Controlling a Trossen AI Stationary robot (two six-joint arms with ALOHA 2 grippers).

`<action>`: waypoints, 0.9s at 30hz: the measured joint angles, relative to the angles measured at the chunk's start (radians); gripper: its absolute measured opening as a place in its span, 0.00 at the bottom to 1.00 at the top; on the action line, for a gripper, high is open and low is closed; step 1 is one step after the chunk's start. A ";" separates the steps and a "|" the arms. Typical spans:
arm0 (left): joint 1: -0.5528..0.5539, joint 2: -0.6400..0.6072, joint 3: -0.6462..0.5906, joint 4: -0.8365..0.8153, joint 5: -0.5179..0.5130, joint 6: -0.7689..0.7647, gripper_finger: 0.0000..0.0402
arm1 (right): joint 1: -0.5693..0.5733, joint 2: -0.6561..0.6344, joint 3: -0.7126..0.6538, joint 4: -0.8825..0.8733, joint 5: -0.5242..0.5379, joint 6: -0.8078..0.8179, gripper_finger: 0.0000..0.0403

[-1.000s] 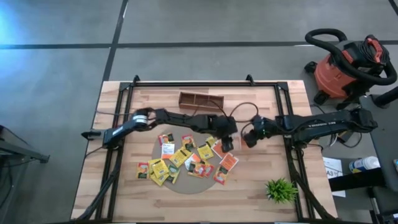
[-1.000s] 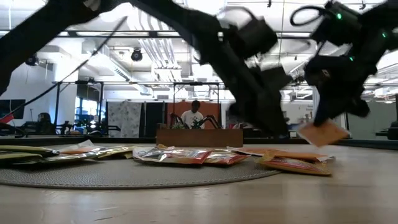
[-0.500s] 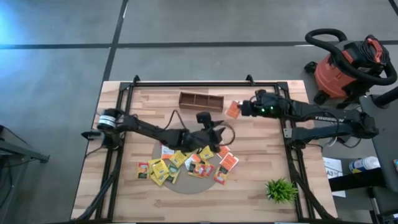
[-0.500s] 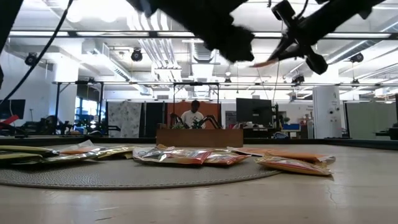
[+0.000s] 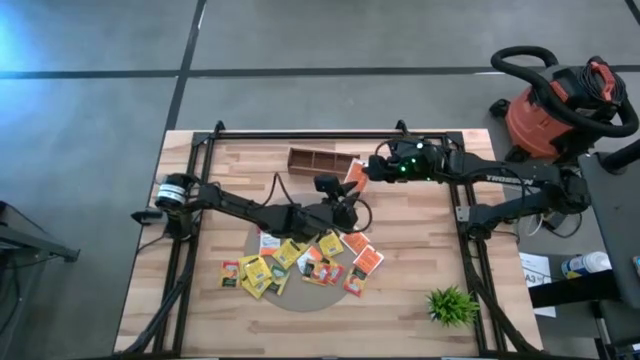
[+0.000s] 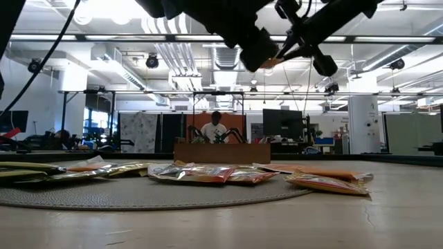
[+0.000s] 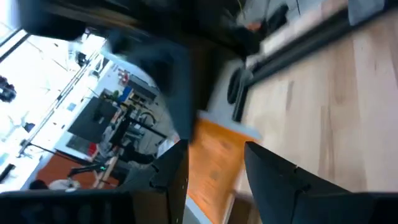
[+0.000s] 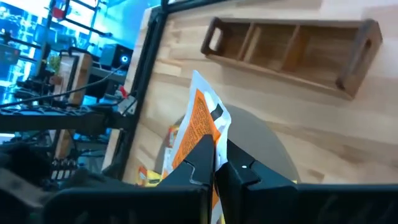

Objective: Pick & Place Tea
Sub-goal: Put the white tea bag into the right compartment of the wooden organizer

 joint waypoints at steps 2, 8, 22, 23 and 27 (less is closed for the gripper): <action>-0.002 0.001 -0.001 -0.062 -0.002 0.000 0.38 | -0.004 0.007 0.034 -0.022 0.000 -0.016 0.02; -0.004 0.001 -0.001 -0.092 -0.040 -0.002 0.38 | -0.010 0.009 0.086 -0.096 -0.020 -0.017 0.02; 0.008 0.001 -0.001 -0.021 -0.061 0.033 0.38 | 0.001 0.011 0.065 -0.095 -0.011 0.048 0.02; 0.006 0.001 -0.001 -0.021 -0.079 0.033 0.38 | 0.002 0.011 0.065 -0.094 -0.002 0.047 0.02; 0.000 0.001 -0.001 -0.022 -0.111 0.031 0.38 | -0.007 0.007 0.065 -0.094 0.008 0.046 0.02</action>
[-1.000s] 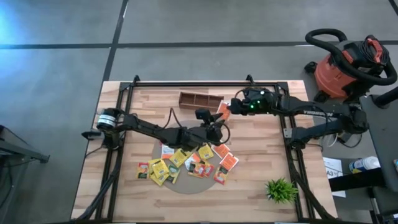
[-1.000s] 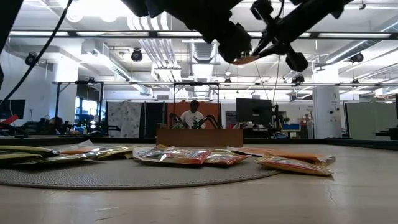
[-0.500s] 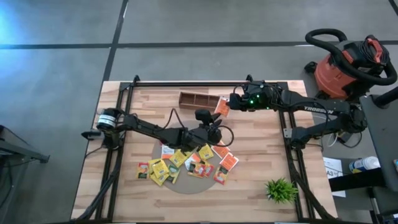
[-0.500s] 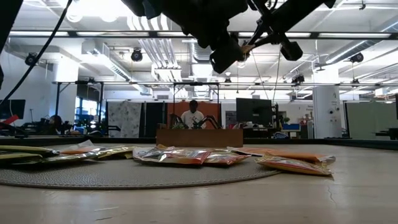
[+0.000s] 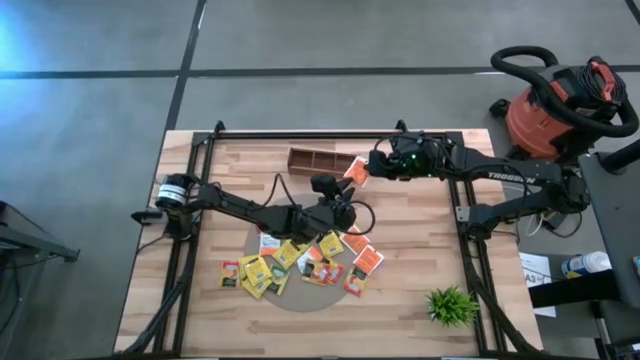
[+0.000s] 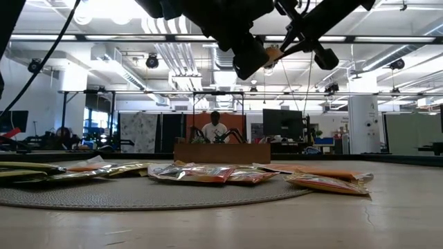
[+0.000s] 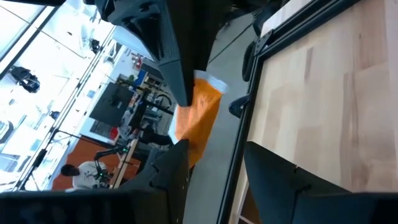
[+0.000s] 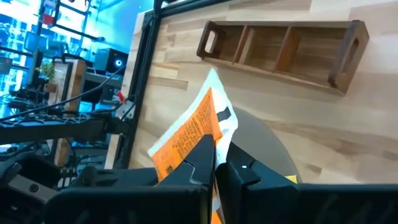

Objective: Pick & Place Tea
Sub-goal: Put the white tea bag into the right compartment of the wooden organizer

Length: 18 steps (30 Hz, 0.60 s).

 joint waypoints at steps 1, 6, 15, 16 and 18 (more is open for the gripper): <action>-0.001 0.000 0.000 -0.002 -0.001 -0.005 0.38 | 0.000 0.000 0.000 0.000 0.000 -0.004 0.02; -0.003 0.000 0.000 -0.003 -0.005 -0.012 0.38 | -0.002 0.000 0.000 -0.001 0.013 -0.006 0.02; 0.007 0.003 0.000 -0.004 0.011 -0.044 0.38 | 0.000 0.003 0.000 0.007 -0.006 0.029 0.02; 0.011 0.003 0.000 -0.004 0.017 -0.044 0.38 | 0.000 0.003 0.000 0.016 -0.008 0.033 0.02; 0.020 0.003 0.000 -0.004 0.030 -0.044 0.38 | 0.000 0.003 0.000 0.046 -0.019 0.036 0.02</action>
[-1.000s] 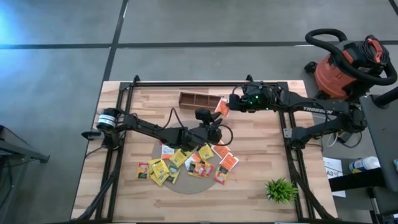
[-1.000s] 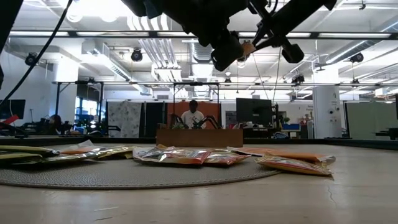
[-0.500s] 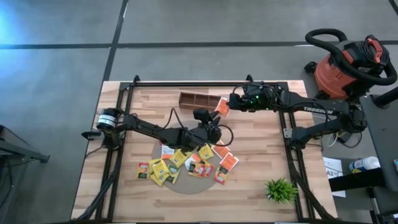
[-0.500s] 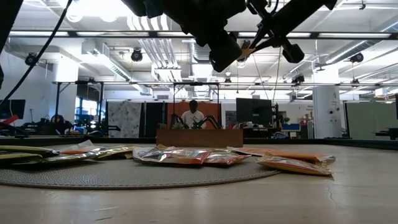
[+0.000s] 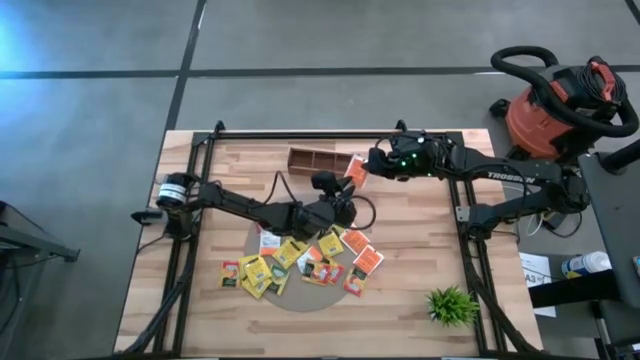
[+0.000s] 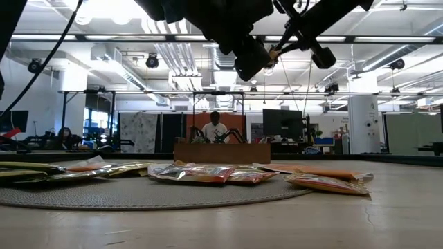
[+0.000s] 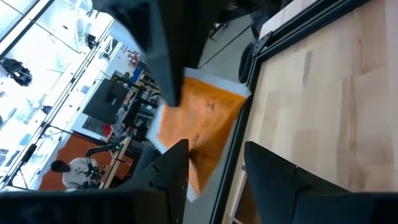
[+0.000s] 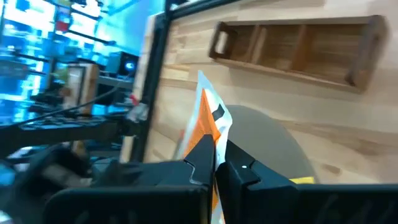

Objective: Pick & Place Tea
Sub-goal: Put the white tea bag into the right compartment of the wooden organizer

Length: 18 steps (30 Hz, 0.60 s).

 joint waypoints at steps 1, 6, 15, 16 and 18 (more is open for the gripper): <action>0.003 0.000 0.000 0.000 0.001 0.000 0.38 | 0.000 0.000 0.000 0.007 -0.004 0.002 0.02; 0.016 0.000 0.000 0.009 0.001 0.013 0.37 | 0.001 0.000 -0.001 0.003 -0.008 0.003 0.02; 0.022 0.000 0.000 0.011 -0.002 0.023 0.18 | 0.000 0.000 -0.001 0.001 -0.007 -0.001 0.02; 0.023 0.000 0.000 0.011 -0.002 0.023 0.15 | 0.000 0.000 -0.001 0.001 -0.007 -0.001 0.02; 0.025 0.000 0.000 0.011 0.000 0.023 0.07 | 0.000 0.000 -0.002 0.000 -0.006 -0.004 0.02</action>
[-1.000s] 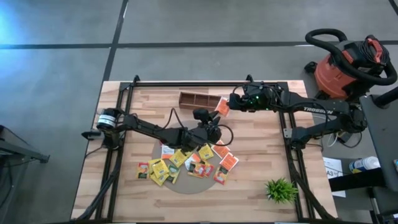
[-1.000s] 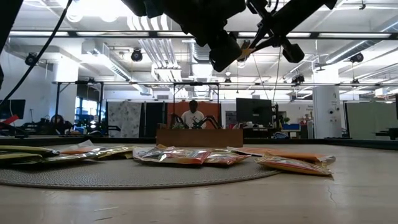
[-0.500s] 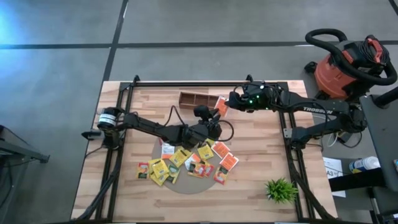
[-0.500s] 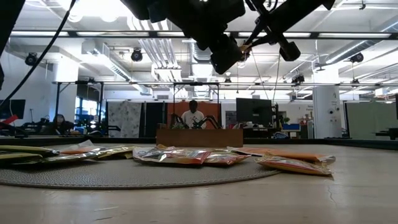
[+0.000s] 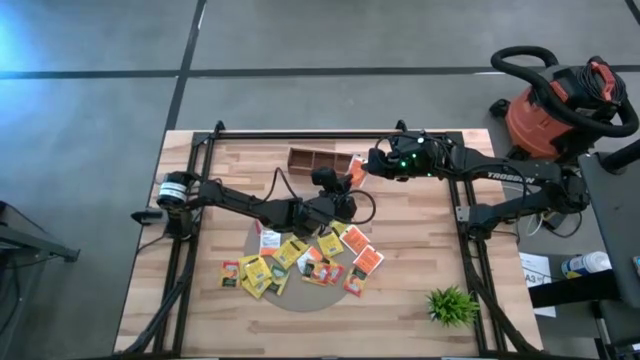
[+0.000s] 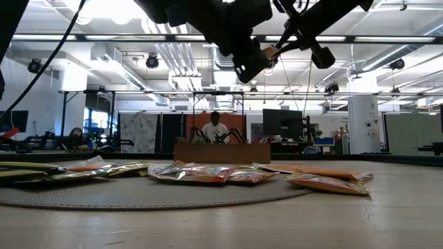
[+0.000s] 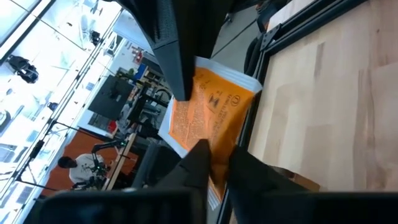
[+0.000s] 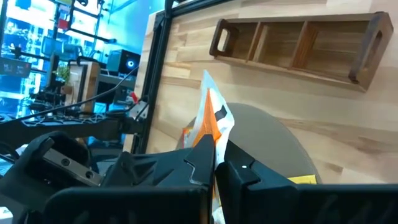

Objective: Pick & Place Tea
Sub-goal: Put the white tea bag into the right compartment of the wooden organizer

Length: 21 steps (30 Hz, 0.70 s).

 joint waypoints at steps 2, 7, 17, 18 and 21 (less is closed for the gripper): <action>0.001 0.000 0.000 0.000 0.009 0.000 0.03 | 0.000 0.000 0.000 0.000 0.001 -0.024 0.02; 0.001 0.000 0.000 -0.002 0.014 0.010 0.04 | 0.000 0.000 -0.001 0.000 0.002 -0.103 0.03; -0.001 0.000 0.001 -0.036 0.014 -0.045 0.03 | -0.002 -0.015 0.005 0.004 0.053 -0.398 0.21; -0.001 0.000 0.001 -0.052 0.015 -0.063 0.03 | -0.002 -0.018 0.005 0.004 0.055 -0.419 0.23; -0.001 0.000 0.001 -0.101 0.016 -0.162 0.03 | -0.003 -0.037 0.006 0.004 0.055 -0.494 0.30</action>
